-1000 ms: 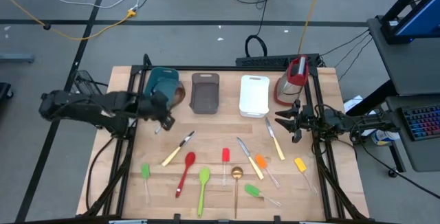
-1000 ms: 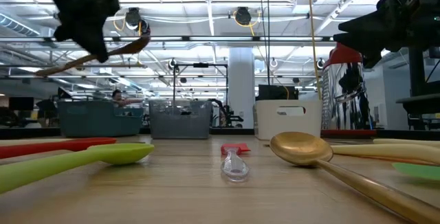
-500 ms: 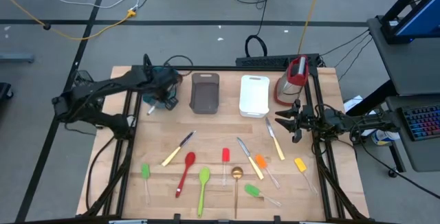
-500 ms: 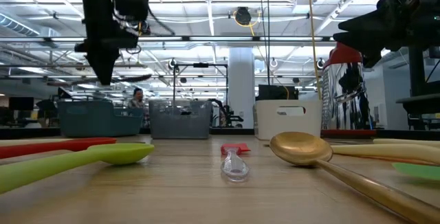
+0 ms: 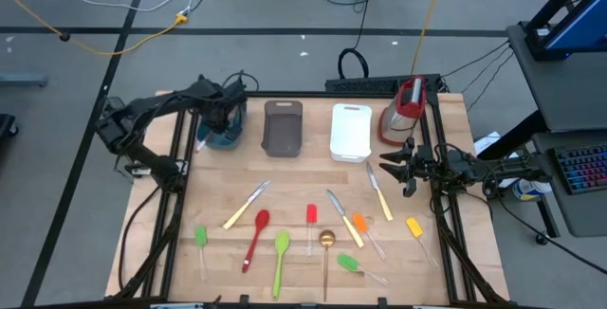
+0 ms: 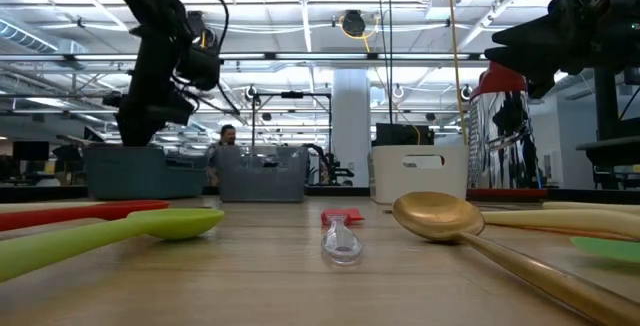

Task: Pick & Place Kitchen Items
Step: Put the brown serving spoon into the blue bin, then put the red serving spoon into the blue bin

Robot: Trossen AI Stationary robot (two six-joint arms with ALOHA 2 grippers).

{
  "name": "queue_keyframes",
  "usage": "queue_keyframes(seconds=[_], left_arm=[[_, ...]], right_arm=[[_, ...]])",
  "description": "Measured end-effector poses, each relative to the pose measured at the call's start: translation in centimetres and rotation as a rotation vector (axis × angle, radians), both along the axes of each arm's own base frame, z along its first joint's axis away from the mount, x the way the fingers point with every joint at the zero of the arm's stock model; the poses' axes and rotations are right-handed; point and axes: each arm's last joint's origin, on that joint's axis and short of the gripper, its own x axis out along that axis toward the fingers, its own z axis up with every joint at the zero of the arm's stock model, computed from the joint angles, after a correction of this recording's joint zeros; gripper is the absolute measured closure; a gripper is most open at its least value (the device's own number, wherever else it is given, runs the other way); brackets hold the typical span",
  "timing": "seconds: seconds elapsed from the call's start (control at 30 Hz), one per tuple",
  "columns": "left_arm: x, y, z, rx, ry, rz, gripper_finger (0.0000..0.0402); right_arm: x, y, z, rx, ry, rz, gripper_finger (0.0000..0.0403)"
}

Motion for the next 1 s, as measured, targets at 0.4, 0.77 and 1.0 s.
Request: queue_keyframes(seconds=[0.4,0.77,1.0], left_arm=[[0.1,0.7,-1.1,-0.034,0.030,-0.034,0.0322],[0.0,0.5,-0.6,-0.025,0.018,-0.061,0.0321],[-0.6,-1.3,2.5,0.072,-0.078,-0.091,0.0321]], right_arm=[[0.0,0.0,0.0,0.000,0.000,0.000,0.0268],[-0.1,-0.1,0.7,-0.022,-0.068,-0.027,0.0268],[-0.6,-0.1,2.8,-0.062,-0.278,-0.045,0.0269]])
